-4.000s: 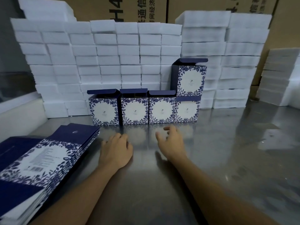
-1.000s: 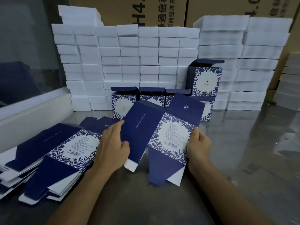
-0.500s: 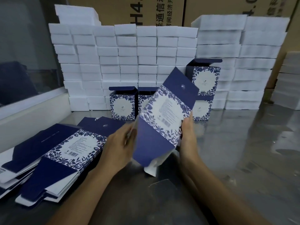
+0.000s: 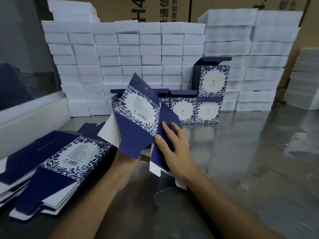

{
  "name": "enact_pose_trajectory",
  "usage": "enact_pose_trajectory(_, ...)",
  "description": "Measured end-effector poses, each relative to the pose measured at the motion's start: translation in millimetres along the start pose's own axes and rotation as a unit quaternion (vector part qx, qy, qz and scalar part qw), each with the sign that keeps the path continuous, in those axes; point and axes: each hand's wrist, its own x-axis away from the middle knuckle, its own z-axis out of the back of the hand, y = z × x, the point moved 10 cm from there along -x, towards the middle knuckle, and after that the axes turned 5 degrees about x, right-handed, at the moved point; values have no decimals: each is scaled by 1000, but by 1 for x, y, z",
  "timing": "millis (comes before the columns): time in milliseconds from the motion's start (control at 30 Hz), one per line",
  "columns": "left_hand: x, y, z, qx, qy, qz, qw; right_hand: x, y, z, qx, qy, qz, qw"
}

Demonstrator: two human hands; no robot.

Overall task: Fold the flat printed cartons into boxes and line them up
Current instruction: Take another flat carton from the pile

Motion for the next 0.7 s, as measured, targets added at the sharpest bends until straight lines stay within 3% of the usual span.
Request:
enact_pose_trajectory(100, 8, 32, -8, 25, -2, -72, 997, 3, -4, -8, -11, -31, 5, 999)
enact_pose_trajectory(200, 8, 34, -5, 11, 14, -80, 997, 5, -12, -9, -6, -33, 37, 999)
enact_pose_trajectory(333, 17, 48, -6, -69, 26, -138, 988, 5, -17, -3, -74, -2, 53, 996)
enact_pose_trajectory(533, 23, 72, 0, -108, 40, -269, 956, -1, -10, 10, -281, 35, 29, 959)
enact_pose_trajectory(700, 28, 78, -4, -176, 34, -342, 922, -8, 6, 31, -282, 64, -42, 956)
